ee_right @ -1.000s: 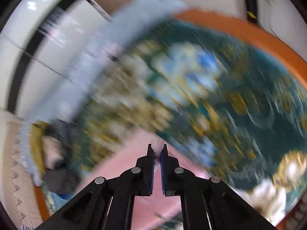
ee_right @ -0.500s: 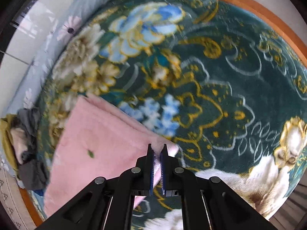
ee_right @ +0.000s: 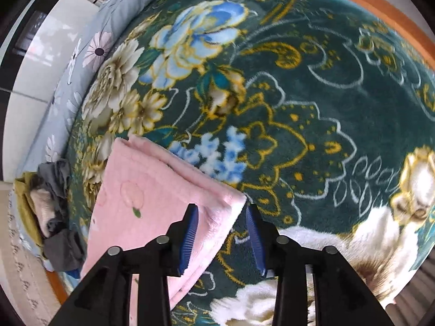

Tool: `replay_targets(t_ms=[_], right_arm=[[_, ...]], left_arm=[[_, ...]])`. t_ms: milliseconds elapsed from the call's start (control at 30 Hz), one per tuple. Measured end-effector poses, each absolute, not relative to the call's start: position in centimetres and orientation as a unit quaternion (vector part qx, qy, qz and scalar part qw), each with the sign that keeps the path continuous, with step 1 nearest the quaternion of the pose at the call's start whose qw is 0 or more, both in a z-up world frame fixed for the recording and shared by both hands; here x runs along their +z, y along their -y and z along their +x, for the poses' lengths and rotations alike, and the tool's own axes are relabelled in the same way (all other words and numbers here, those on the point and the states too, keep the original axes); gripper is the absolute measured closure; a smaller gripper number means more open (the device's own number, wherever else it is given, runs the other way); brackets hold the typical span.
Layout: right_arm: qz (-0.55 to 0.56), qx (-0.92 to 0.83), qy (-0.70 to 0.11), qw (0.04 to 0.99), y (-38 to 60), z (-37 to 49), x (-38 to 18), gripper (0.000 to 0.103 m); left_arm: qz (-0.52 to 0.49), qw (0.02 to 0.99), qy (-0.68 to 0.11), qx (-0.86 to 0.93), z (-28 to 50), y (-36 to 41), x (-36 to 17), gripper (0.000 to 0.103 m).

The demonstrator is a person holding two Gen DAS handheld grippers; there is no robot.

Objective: Fold clothes

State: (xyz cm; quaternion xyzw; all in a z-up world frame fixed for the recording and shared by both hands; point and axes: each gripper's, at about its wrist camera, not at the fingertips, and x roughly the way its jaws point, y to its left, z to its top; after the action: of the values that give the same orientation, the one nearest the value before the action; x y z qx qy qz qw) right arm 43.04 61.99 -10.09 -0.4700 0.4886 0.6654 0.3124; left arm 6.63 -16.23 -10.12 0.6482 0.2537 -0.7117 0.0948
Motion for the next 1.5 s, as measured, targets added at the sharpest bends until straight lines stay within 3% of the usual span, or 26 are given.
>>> replay_targets(t_ms=[233, 267, 300, 367, 600, 700, 767, 1000, 1233, 1433, 1500], right_arm=[[-0.457, 0.646, -0.524, 0.313, -61.6, 42.7, -12.2, 0.061], [-0.453, 0.646, -0.526, 0.319, -61.6, 42.6, -12.3, 0.065], [-0.452, 0.646, -0.524, 0.322, -61.5, 42.4, -12.2, 0.076], [-0.455, 0.648, -0.518, 0.324, -61.4, 42.0, -12.2, 0.086], [-0.472, 0.650, -0.498, 0.327, -61.3, 41.2, -12.3, 0.087], [-0.479, 0.649, -0.492, 0.327, -61.3, 41.1, -12.3, 0.087], [-0.484, 0.647, -0.489, 0.328, -61.4, 41.0, -12.4, 0.087], [-0.494, 0.638, -0.485, 0.336, -61.6, 40.3, -12.6, 0.087], [-0.504, 0.628, -0.478, 0.350, -61.4, 39.0, -12.7, 0.087], [-0.512, 0.617, -0.474, 0.365, -61.3, 37.8, -12.7, 0.087], [-0.515, 0.615, -0.470, 0.368, -61.2, 37.3, -12.8, 0.087]], left_arm=[[0.646, 0.092, -0.265, -0.710, 6.6, 16.5, -10.2, 0.100], [0.646, 0.092, -0.267, -0.709, 6.7, 16.5, -10.2, 0.100], [0.645, 0.092, -0.271, -0.709, 6.7, 16.6, -10.2, 0.100], [0.644, 0.093, -0.278, -0.706, 6.8, 16.8, -10.2, 0.100], [0.614, 0.082, -0.385, -0.684, 7.6, 19.4, -10.9, 0.100], [0.601, 0.094, -0.412, -0.678, 7.6, 20.8, -11.2, 0.093], [0.586, 0.108, -0.432, -0.677, 7.4, 22.0, -11.3, 0.081], [0.530, 0.178, -0.509, -0.655, 6.8, 28.1, -13.1, 0.070], [0.507, 0.152, -0.546, -0.649, 4.6, 28.9, -16.4, 0.060], [0.509, 0.119, -0.559, -0.644, 3.7, 28.3, -18.3, 0.061], [0.508, 0.118, -0.554, -0.648, 3.8, 28.1, -18.1, 0.075]])
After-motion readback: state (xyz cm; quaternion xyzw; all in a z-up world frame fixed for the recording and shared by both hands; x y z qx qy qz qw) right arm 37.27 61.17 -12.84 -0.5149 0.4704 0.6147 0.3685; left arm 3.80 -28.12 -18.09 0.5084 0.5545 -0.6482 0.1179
